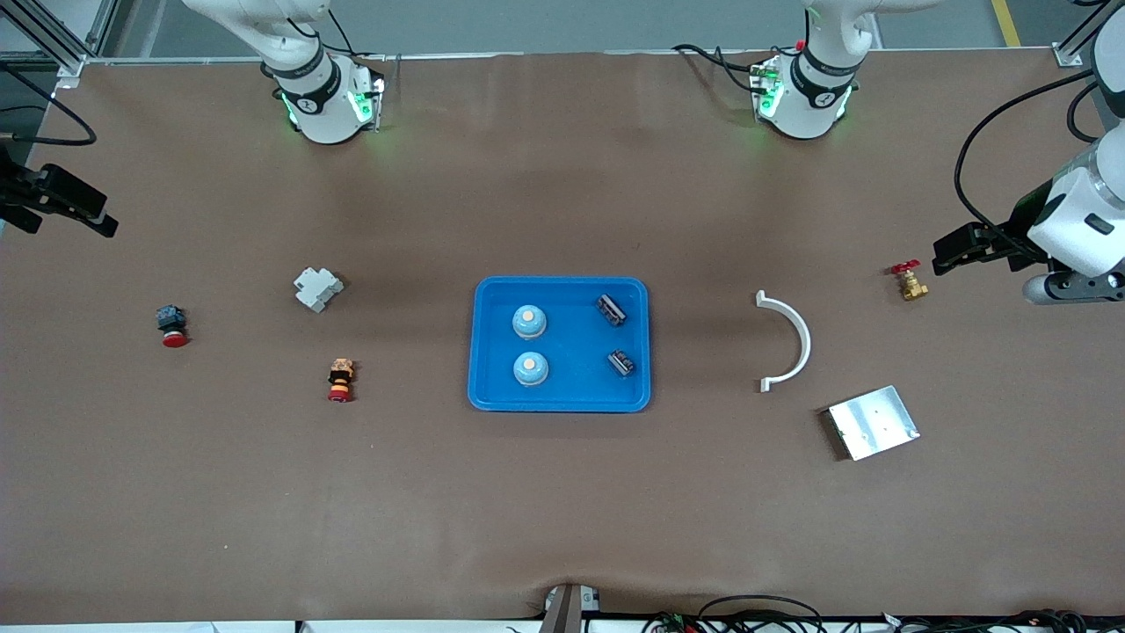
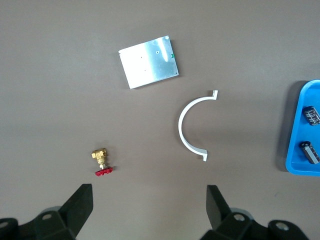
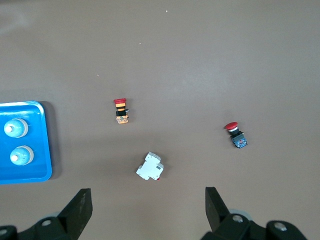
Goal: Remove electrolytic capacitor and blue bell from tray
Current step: 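Move the right gripper to the bells while the left gripper reaches the capacitors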
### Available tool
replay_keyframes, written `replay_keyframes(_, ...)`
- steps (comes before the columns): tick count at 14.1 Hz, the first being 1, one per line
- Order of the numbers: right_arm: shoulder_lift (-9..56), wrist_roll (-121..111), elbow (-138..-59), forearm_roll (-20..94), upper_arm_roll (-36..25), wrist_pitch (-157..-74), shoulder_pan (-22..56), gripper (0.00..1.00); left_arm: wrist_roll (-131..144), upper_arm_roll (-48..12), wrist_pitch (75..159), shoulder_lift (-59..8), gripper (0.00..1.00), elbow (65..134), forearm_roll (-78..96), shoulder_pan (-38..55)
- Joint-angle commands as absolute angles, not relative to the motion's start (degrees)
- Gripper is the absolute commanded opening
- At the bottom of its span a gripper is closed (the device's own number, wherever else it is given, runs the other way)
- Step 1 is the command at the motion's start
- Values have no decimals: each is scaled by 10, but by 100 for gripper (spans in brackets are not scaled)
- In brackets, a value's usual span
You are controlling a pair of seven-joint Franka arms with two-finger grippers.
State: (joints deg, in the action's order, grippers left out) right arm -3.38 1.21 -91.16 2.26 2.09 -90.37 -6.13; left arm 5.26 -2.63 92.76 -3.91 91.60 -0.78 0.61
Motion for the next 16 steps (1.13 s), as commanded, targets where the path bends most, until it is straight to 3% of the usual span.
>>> replay_keyframes(1, -43, 4, -914, 32, 19, -900, -65, 100, 57, -26, 928, -40, 100, 912, -3, 6)
replay_keyframes(16, -38, 20, -925, 32, 24, -916, -57, 100, 98, -28, 918, -47, 100, 912, 4, 17)
